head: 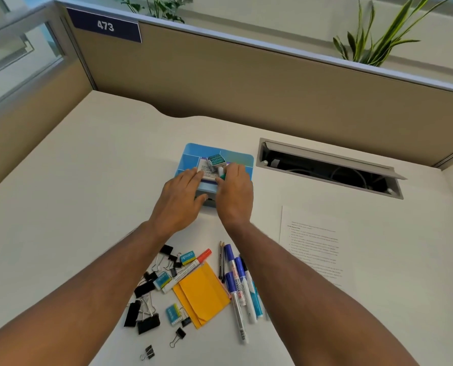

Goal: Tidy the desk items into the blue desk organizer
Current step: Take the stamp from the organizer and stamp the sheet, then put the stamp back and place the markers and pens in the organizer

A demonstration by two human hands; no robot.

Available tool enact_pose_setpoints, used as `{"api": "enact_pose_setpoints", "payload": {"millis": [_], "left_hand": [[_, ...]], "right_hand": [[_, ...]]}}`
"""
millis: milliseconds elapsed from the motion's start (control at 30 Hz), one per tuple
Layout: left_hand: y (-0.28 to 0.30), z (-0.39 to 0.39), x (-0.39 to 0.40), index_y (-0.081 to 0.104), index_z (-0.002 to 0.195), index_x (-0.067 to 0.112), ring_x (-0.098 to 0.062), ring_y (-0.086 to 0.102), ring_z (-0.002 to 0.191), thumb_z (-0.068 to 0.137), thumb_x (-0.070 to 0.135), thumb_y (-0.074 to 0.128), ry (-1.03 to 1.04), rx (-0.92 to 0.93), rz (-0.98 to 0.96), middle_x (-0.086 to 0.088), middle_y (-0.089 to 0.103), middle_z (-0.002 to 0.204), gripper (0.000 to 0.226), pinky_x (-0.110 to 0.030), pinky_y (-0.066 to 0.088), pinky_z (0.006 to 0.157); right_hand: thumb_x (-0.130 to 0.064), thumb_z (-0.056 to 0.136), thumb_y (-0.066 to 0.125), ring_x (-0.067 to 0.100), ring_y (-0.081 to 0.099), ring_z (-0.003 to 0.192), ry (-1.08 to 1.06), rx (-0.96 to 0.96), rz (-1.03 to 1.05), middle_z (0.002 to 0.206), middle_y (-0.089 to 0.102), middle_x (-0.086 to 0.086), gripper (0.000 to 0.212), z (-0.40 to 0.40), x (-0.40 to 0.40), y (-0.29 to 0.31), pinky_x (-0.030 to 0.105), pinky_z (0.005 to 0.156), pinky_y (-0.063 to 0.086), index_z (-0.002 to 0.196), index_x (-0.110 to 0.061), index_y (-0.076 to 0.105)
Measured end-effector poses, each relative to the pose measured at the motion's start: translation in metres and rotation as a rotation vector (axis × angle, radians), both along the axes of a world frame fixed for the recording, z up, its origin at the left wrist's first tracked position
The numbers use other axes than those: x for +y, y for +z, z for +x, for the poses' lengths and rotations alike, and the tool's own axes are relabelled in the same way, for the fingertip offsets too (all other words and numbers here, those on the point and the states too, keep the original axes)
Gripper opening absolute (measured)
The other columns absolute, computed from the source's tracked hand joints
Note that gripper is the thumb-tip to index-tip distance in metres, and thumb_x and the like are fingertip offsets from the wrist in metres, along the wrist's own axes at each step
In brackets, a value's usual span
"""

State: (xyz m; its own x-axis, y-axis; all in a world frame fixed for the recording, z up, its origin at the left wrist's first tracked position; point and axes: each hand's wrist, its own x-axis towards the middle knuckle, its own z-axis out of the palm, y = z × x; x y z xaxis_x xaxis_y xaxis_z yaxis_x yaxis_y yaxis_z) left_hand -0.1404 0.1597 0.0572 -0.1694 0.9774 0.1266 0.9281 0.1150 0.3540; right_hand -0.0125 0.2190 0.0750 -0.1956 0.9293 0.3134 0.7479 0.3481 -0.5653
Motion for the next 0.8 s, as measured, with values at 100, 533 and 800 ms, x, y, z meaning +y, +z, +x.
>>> {"api": "enact_pose_setpoints", "payload": {"millis": [100, 533, 800], "left_hand": [[-0.001, 0.000, -0.004, 0.033, 0.151, 0.011, -0.028, 0.034, 0.142, 0.095, 0.029, 0.062, -0.003, -0.023, 0.100, -0.012, 0.035, 0.155, 0.066, -0.045, 0.037, 0.112], [-0.028, 0.108, -0.046, 0.051, 0.138, 0.024, -0.019, 0.045, 0.126, 0.087, 0.017, 0.069, -0.524, 0.009, -0.099, 0.000, 0.048, 0.141, 0.055, -0.034, 0.041, 0.102], [-0.039, 0.118, -0.011, 0.059, 0.117, 0.022, -0.021, 0.049, 0.120, 0.085, 0.024, 0.072, -0.666, 0.335, -0.194, -0.002, 0.057, 0.128, 0.035, -0.038, 0.044, 0.097]], "right_hand": [[-0.025, 0.091, 0.070, 0.016, 0.055, 0.104, 0.053, -0.026, 0.037, 0.116, 0.061, 0.005, 0.031, 0.010, 0.005, 0.002, 0.031, 0.084, 0.053, 0.117, -0.013, 0.058], [-0.032, 0.094, 0.057, 0.024, 0.063, 0.092, 0.006, -0.512, -0.577, 0.105, 0.067, 0.005, 0.021, 0.141, -0.041, -0.027, 0.033, 0.073, 0.048, 0.107, -0.016, 0.058], [-0.021, 0.089, 0.056, 0.025, 0.062, 0.088, 0.075, -0.532, -0.674, 0.100, 0.065, 0.005, 0.023, 0.149, -0.068, -0.035, 0.034, 0.072, 0.049, 0.110, -0.015, 0.049]]}}
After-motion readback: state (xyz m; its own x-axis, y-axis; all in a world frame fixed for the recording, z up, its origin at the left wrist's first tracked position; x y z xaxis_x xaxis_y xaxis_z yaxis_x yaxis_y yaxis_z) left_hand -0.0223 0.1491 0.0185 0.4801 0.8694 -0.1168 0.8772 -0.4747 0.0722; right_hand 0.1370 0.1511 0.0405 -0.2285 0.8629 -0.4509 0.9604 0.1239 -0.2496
